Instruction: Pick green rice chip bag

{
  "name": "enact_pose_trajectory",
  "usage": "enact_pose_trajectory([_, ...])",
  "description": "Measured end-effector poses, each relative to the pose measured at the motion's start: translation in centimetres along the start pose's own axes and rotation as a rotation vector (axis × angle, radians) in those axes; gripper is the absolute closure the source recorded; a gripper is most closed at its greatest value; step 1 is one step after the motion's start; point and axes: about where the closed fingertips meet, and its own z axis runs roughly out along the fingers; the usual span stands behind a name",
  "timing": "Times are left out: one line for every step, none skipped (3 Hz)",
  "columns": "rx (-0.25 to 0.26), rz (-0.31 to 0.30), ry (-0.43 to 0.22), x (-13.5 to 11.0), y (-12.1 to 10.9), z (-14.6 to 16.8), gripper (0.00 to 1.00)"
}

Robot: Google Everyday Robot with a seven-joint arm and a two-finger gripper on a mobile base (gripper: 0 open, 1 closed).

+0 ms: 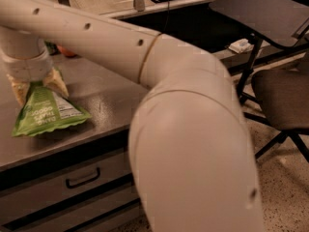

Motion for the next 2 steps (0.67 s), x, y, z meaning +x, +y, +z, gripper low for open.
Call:
enact_pose_trajectory([0.082,-0.007,0.034,-0.67,1.99,-3.08,1.0])
enact_pose_trajectory([0.094,-0.003,0.034,-0.86,2.84,-3.43,1.0])
